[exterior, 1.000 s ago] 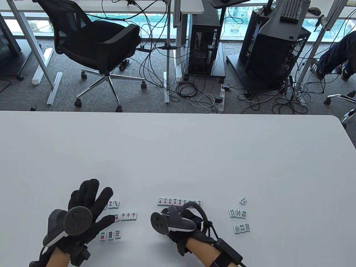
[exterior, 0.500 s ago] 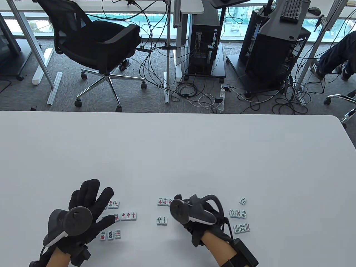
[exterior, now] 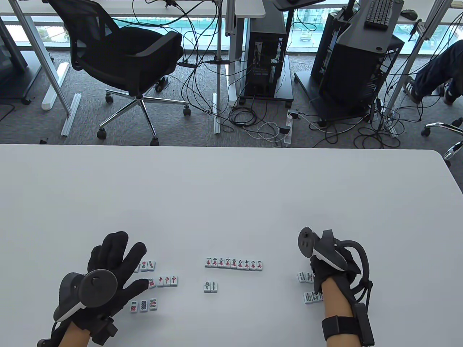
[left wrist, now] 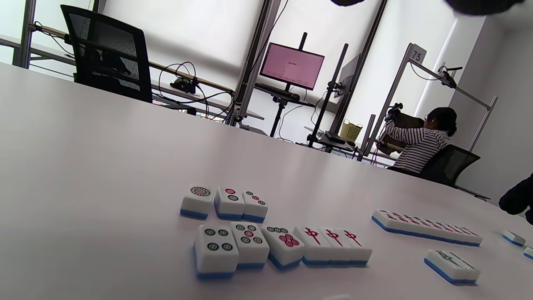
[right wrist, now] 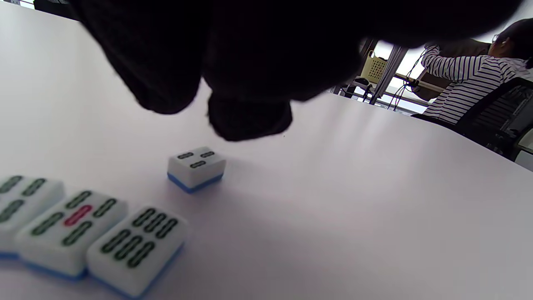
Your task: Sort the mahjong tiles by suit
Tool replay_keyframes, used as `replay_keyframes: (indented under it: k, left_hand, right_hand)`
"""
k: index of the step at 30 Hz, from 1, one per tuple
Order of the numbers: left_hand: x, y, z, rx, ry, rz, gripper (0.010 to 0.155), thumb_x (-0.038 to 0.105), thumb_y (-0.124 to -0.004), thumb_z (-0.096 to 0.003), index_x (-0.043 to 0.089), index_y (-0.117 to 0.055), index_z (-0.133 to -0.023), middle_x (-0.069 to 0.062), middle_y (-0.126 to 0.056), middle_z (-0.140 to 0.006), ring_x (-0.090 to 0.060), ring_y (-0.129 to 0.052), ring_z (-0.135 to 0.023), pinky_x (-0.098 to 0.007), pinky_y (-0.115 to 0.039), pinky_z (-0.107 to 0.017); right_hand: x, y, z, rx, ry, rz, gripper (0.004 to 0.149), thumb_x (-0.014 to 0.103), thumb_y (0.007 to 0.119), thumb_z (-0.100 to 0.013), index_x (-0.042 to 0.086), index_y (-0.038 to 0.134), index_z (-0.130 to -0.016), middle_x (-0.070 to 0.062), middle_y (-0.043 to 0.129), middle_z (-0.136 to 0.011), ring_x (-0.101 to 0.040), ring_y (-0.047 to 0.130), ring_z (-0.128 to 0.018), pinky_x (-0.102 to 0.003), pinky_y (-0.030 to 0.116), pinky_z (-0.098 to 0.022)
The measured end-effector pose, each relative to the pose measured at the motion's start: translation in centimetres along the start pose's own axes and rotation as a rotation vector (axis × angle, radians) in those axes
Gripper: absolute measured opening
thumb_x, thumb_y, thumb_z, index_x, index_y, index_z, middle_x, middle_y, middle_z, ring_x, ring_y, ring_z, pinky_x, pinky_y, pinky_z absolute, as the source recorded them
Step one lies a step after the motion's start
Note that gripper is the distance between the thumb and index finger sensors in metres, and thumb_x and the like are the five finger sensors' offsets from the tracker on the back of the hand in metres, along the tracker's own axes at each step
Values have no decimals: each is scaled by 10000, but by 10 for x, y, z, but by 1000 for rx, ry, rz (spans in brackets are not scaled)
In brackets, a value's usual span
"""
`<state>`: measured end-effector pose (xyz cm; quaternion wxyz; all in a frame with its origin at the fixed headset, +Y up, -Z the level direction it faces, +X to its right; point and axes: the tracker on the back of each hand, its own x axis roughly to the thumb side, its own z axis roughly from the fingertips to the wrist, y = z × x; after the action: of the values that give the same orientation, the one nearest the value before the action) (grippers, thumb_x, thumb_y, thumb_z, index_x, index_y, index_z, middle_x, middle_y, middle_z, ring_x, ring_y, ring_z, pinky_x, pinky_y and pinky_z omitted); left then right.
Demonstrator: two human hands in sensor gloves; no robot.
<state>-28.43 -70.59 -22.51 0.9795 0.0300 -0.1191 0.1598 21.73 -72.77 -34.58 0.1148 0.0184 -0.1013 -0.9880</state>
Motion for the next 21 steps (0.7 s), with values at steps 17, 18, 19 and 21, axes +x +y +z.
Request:
replay_keyframes:
  k: [17,18,19,21]
  left_hand:
    - [-2,1,0,1,17,-8,818,740,-603,-383,433,-326,-1088,112,24,-1146,-225,-36,-1143,-576,-158,-811]
    - [-2,1,0,1,17,-8,819,740,-604,-382,431,-327,-1089,111,24,-1146,-225,-36,-1143,-576,-158,-811]
    - [-2,1,0,0,17,-8,819,740,-603,-383,430,-326,-1089,111,24,-1147,-225,-35,-1142,-576,-158,-811]
    - [-2,1,0,-3,16,-8,821,740,-603,-383,430,-324,-1090,110,22,-1147,-226,-36,-1143,-576,-159,-811]
  right_hand:
    - [11,24,-14,47,-28,8,543,362,871,-421,53,811,-863,-23,975,-449,-102,884,-134,-282,816,-95]
    - [13,22,-12,19,-37,10,551,360,871,-418,44,805,-865,-24,976,-448,-101,884,-133,-281,817,-94]
    - [18,17,-8,-30,-64,12,558,359,870,-417,37,798,-866,-25,976,-447,-99,885,-134,-280,817,-94]
    - [31,8,1,-90,-122,-5,568,361,869,-416,24,789,-867,-26,976,-449,-98,887,-136,-279,820,-95]
